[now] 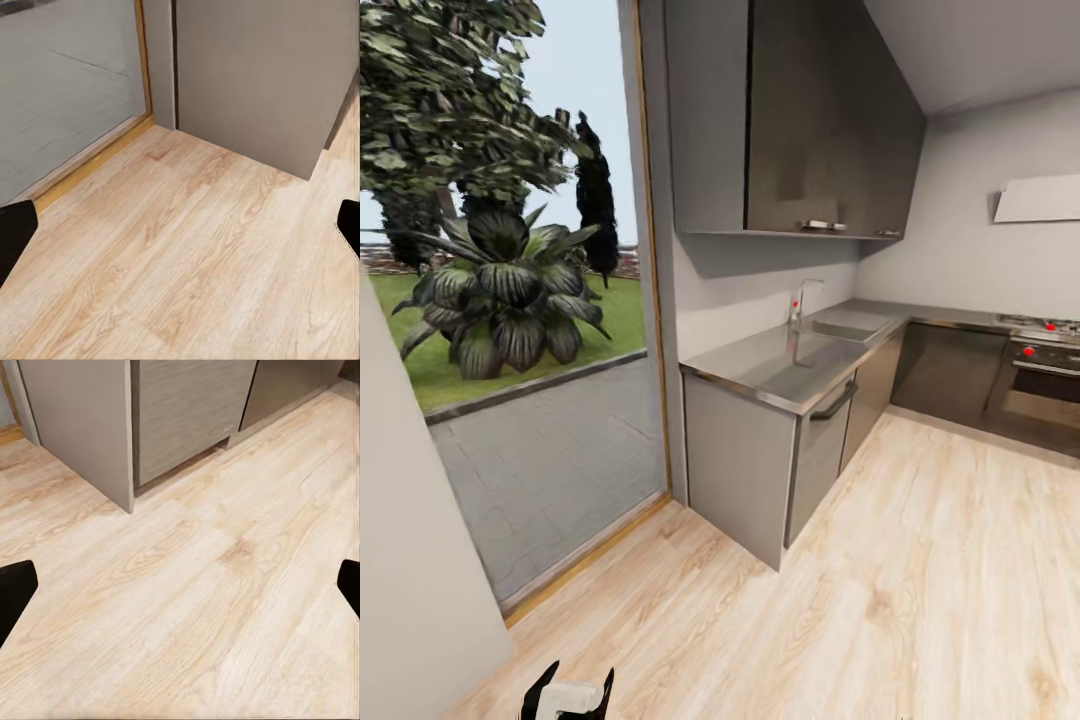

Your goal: Put the three can of soda from the living room inside the tash can in the kitchen.

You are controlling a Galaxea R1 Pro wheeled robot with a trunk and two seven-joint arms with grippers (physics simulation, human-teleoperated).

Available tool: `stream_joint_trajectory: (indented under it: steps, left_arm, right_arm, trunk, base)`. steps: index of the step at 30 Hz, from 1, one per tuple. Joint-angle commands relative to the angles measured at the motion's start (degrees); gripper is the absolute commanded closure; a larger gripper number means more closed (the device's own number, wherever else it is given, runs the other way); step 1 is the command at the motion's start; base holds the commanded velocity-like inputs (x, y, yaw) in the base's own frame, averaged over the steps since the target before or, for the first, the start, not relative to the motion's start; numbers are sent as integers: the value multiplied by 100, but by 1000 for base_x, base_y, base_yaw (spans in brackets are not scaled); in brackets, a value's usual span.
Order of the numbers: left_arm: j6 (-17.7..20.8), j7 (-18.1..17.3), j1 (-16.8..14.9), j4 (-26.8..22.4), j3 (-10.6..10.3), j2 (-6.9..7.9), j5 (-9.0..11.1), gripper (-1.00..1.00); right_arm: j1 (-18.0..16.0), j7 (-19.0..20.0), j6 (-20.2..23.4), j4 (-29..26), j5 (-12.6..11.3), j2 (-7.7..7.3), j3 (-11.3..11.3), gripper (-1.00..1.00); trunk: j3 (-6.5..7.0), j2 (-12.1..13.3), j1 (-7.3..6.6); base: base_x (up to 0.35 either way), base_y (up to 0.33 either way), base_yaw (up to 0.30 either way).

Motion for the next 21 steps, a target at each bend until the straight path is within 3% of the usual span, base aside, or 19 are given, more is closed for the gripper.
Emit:
stream_joint_trajectory:
  steps: [1, 21]
  left_arm:
    - [0, 0, 0, 0, -1, 0, -1, -100]
    - [0, 1, -4, 8, -2, -8, -11, -100]
  right_arm:
    - [0, 0, 0, 1, 0, 0, 0, -100]
    - [-1, 0, 0, 4, 1, 0, 0, -100]
  trunk:
    - [0, 0, 0]
    - [0, 0, 0]
  base:
    - [0, 0, -253]
    - [0, 0, -253]
